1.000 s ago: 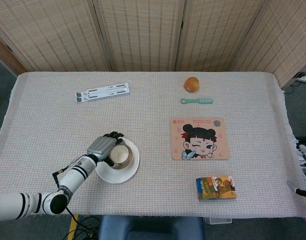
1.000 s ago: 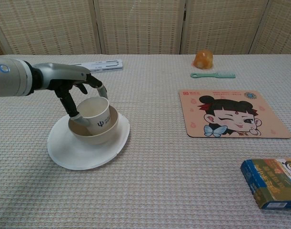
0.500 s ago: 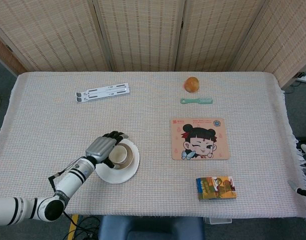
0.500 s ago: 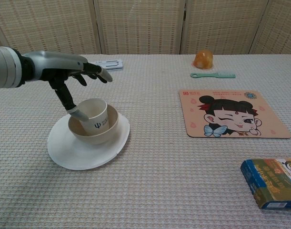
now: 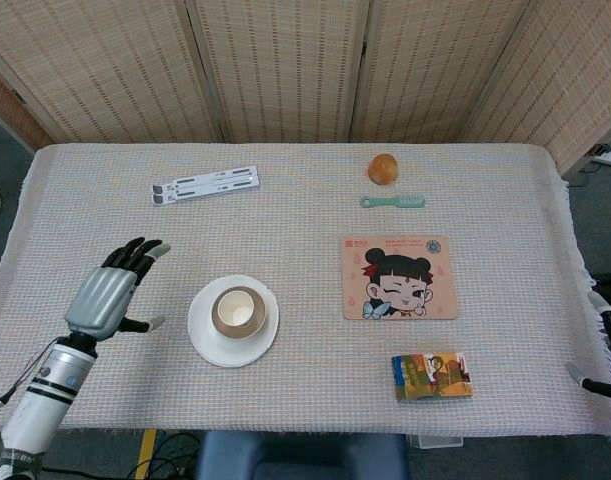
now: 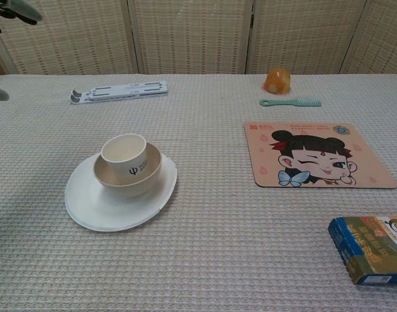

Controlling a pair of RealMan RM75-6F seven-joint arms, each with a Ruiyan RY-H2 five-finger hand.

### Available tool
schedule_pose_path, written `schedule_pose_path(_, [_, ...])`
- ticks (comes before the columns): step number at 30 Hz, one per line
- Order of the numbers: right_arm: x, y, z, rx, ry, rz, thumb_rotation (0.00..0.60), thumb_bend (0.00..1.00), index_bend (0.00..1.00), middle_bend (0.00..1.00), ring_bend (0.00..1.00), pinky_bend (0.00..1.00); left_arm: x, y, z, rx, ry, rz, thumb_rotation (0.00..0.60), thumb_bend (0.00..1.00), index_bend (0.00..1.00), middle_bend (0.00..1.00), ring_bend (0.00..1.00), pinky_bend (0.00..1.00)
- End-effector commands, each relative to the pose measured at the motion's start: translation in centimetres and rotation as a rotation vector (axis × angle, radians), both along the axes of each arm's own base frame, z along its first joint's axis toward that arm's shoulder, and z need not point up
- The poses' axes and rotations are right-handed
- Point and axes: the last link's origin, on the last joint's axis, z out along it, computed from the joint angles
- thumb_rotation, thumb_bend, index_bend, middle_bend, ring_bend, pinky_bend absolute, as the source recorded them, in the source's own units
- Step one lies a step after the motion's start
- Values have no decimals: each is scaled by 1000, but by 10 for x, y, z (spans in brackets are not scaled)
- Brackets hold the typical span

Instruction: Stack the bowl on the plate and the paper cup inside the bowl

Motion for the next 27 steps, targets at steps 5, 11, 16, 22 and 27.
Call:
schedule_pose_path(5, [7,-2,-17,7,55,-22,600,221,0,0,0,0,-85,-58,32,148,15,45,600,168,124,116,0,160])
schedule_pose_path(11, [12,-3,-30,17,103,-42,600,221,0,0,0,0,-123,-80,26,184,90,61,600,169,124,116,0,160])
schedule_pose_path(16, [15,-3,-37,11,135,-57,600,221,0,0,0,0,-146,-98,25,231,94,56,600,169,124,116,0,160])
schedule_pose_path(22, [19,0,-42,-2,154,-62,600,221,0,0,0,0,-162,-108,18,248,69,27,600,169,124,116,0,160])
schedule_pose_path(27, [21,3,-43,-4,156,-63,600,221,0,0,0,0,-164,-109,12,233,51,12,600,169,125,116,0,160])
